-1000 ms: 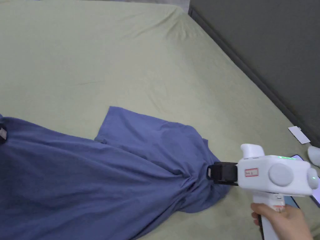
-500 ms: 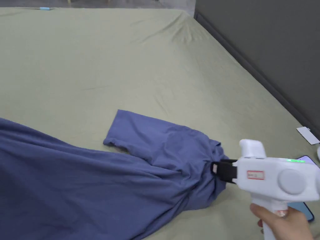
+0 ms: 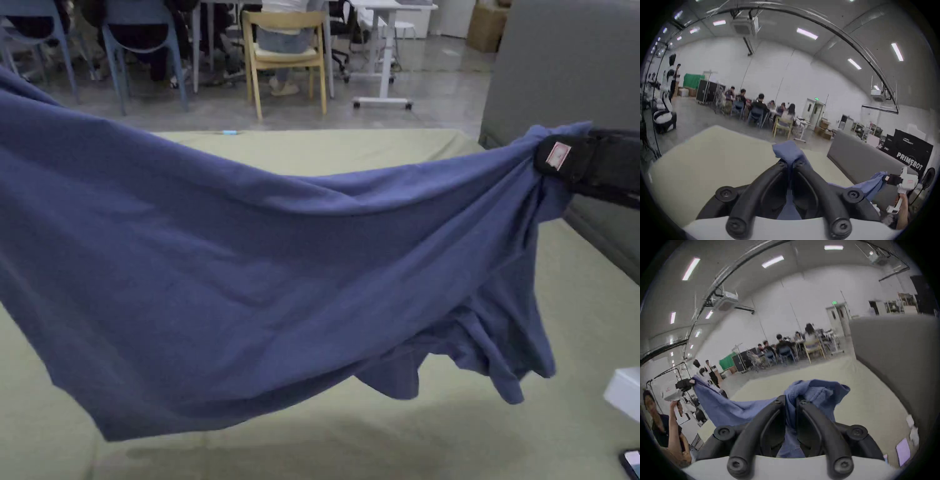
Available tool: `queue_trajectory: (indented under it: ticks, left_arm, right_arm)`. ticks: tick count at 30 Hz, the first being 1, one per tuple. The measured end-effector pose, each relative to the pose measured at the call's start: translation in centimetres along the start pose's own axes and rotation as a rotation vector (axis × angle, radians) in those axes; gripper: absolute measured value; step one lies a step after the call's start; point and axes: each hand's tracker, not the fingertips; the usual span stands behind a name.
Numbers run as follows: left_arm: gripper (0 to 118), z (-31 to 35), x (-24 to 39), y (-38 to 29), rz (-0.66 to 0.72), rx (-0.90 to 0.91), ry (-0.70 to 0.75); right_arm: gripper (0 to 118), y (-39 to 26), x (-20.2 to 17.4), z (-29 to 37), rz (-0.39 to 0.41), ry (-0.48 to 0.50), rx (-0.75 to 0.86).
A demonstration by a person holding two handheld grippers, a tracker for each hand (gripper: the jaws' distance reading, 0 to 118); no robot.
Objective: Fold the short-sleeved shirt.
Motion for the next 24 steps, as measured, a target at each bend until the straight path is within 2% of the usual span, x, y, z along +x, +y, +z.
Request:
queue_trajectory:
  ticks: [6, 11, 15, 20, 24]
  left_arm:
    - [3, -3.2, -1.4, 6.6, -0.013, 0.026, 0.032]
    - [3, -9.1, -2.0, 9.9, -0.095, 0.005, 0.136]
    - [3, -15.2, -3.6, 10.0, -0.062, -0.048, 0.162]
    - [3, -22.1, -6.4, 6.7, -0.044, -0.123, 0.237]
    - [3, -27.0, -9.6, -0.3, -0.023, -0.208, 0.262]
  right_arm:
    - [13, 7.8, -1.6, -4.8, 0.013, 0.014, 0.036]
    - [13, 12.9, -2.5, -12.1, 0.053, -0.03, 0.0]
    - [13, 14.9, -2.9, -18.5, 0.077, -0.06, -0.033]
    - [13, 12.7, -1.9, -27.1, 0.125, -0.126, -0.108]
    - [13, 6.5, 1.2, -34.0, 0.1, -0.129, -0.23]
